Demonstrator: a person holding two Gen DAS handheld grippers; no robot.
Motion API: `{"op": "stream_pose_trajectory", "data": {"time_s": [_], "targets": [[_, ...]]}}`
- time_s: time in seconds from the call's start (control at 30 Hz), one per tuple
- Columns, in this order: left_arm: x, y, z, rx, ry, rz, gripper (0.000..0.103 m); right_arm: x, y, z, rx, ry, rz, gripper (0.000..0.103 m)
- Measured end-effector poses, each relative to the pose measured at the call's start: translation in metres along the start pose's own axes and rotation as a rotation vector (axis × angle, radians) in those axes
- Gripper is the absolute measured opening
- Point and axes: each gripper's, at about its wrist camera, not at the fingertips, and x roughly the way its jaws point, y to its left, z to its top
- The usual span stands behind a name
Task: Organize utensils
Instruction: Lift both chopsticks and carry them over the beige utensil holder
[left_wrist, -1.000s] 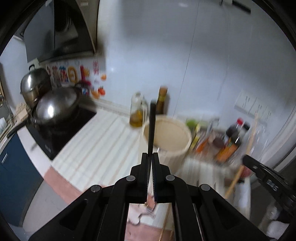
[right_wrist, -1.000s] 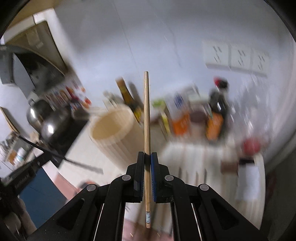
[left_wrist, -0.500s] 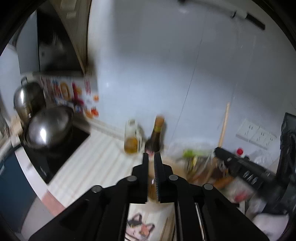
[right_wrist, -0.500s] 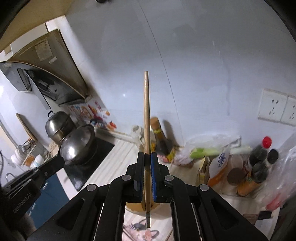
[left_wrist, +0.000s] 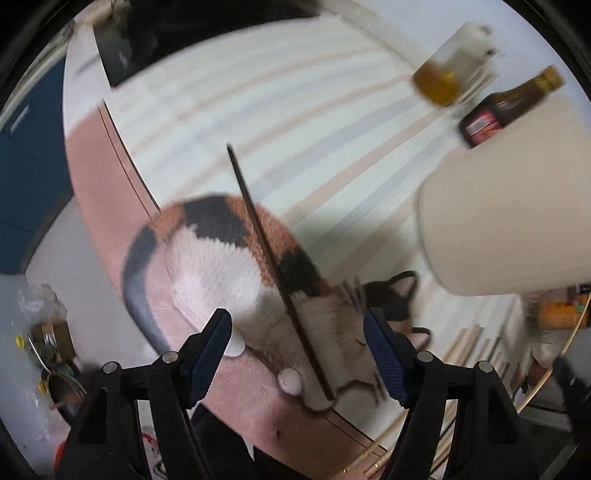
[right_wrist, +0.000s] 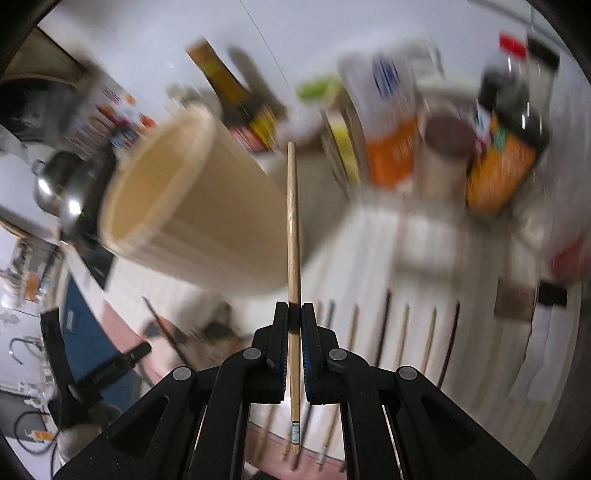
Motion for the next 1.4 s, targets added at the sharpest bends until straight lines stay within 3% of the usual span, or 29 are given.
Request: {"op": "stream_pose_trajectory", "data": {"time_s": [0.1, 0.17, 0.2, 0.23, 0.27, 0.57, 0.77, 0.87, 0.93, 1.13, 1.4], "targets": [[0.027, -0.008, 0.004, 0.053, 0.027, 0.069, 0.068, 0.035, -0.01, -0.013, 0.033, 0.096, -0.017, 0.007], [0.044, -0.017, 0.005, 0.107, 0.054, 0.125, 0.034, 0.053, -0.015, -0.019, 0.047, 0.144, -0.029, 0.007], [0.049, -0.021, 0.005, 0.127, 0.066, 0.15, 0.028, 0.062, -0.019, -0.023, 0.059, 0.169, -0.036, 0.007], [0.047, -0.028, 0.005, 0.163, 0.034, 0.145, 0.014, 0.067, -0.021, -0.024, 0.067, 0.184, -0.041, 0.007], [0.048, -0.034, 0.005, 0.2, 0.032, 0.149, 0.009, 0.071, -0.023, -0.027, 0.07, 0.195, -0.043, 0.007], [0.05, -0.079, -0.055, 0.459, 0.03, 0.153, 0.003, 0.073, -0.013, -0.028, 0.043, 0.22, -0.067, 0.007], [0.056, -0.087, -0.042, 0.479, 0.083, 0.137, 0.009, 0.084, 0.001, -0.024, 0.011, 0.244, -0.081, 0.007], [0.055, -0.097, -0.037, 0.526, 0.056, 0.148, 0.01, 0.091, 0.007, -0.023, 0.005, 0.252, -0.092, 0.007], [0.056, -0.102, -0.034, 0.509, 0.053, 0.133, 0.004, 0.095, 0.009, -0.023, 0.004, 0.258, -0.099, 0.007], [0.044, -0.099, -0.049, 0.488, -0.001, 0.126, 0.003, 0.086, 0.017, -0.029, -0.003, 0.223, -0.102, 0.007], [-0.045, -0.082, -0.072, 0.439, -0.172, 0.028, 0.003, 0.028, 0.031, -0.034, -0.023, 0.088, -0.049, 0.007]]}}
